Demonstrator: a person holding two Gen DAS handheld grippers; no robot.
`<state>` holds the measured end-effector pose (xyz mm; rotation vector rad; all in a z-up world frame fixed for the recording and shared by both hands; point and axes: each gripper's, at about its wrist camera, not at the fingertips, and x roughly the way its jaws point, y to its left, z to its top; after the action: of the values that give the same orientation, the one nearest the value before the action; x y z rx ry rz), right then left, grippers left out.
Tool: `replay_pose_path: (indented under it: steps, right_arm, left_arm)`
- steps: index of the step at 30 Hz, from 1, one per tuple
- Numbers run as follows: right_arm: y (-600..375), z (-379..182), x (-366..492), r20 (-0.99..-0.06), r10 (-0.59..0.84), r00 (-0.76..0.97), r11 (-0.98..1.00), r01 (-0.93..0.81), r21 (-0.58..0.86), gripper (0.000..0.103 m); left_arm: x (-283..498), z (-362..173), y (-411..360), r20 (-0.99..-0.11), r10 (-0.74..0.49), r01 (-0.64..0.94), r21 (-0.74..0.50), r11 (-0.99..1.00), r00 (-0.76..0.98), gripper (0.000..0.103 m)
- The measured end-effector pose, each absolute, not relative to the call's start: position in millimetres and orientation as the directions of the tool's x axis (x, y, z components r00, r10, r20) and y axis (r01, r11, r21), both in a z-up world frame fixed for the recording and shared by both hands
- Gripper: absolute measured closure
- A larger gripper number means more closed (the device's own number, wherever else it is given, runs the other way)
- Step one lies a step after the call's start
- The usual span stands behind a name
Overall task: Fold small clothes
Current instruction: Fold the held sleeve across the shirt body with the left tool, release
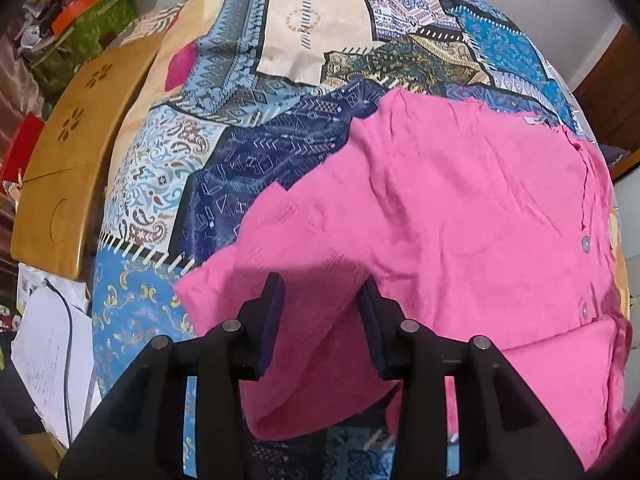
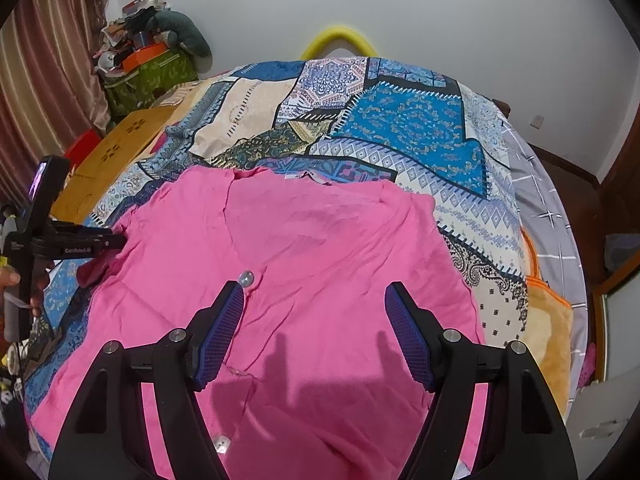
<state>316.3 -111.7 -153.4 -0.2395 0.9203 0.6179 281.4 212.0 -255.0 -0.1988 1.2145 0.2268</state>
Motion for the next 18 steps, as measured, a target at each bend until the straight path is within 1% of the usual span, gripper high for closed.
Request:
replay_pose_path:
  steps: [1,2,3,6,10,13,18]
  right_arm:
    - [-111,-155,316,-0.804,0.393,0.446,0.803,-0.593,0.064,0.033]
    - [-112,-156,316,-0.806,0.392,0.444,0.803,-0.593,0.064,0.033]
    - [-111,-156,316,-0.807,0.39,0.442,0.802,-0.593,0.063,0.033]
    - [-113,-157,317,-0.808,0.389,0.442,0.803,-0.593,0.061,0.033]
    - [-117,-157,320,-0.806,0.392,0.443,0.808,-0.585,0.071,0.033]
    - [-122,-156,323,-0.801,0.404,0.442,0.813,-0.574,0.094,0.033]
    - [-132,-154,328,-0.789,0.425,0.443,0.821,-0.556,0.13,0.033]
  left_arm:
    - [282,-254,212,-0.939,0.074,-0.278,-0.023,0.96,0.335,0.072]
    - [284,-254,212,-0.937,0.091,-0.277,-0.006,0.961,0.337,0.086]
    - [285,-253,211,-0.935,0.117,-0.272,0.023,0.962,0.334,0.097]
    - [287,-245,210,-0.922,0.149,-0.266,0.053,0.963,0.358,0.099]
    - [292,-220,207,-0.894,0.163,-0.27,0.049,0.962,0.417,0.1]
    - [298,-190,203,-0.864,0.158,-0.27,0.027,0.962,0.477,0.1]
    - [315,-133,186,-0.807,0.109,-0.252,-0.051,0.966,0.581,0.1]
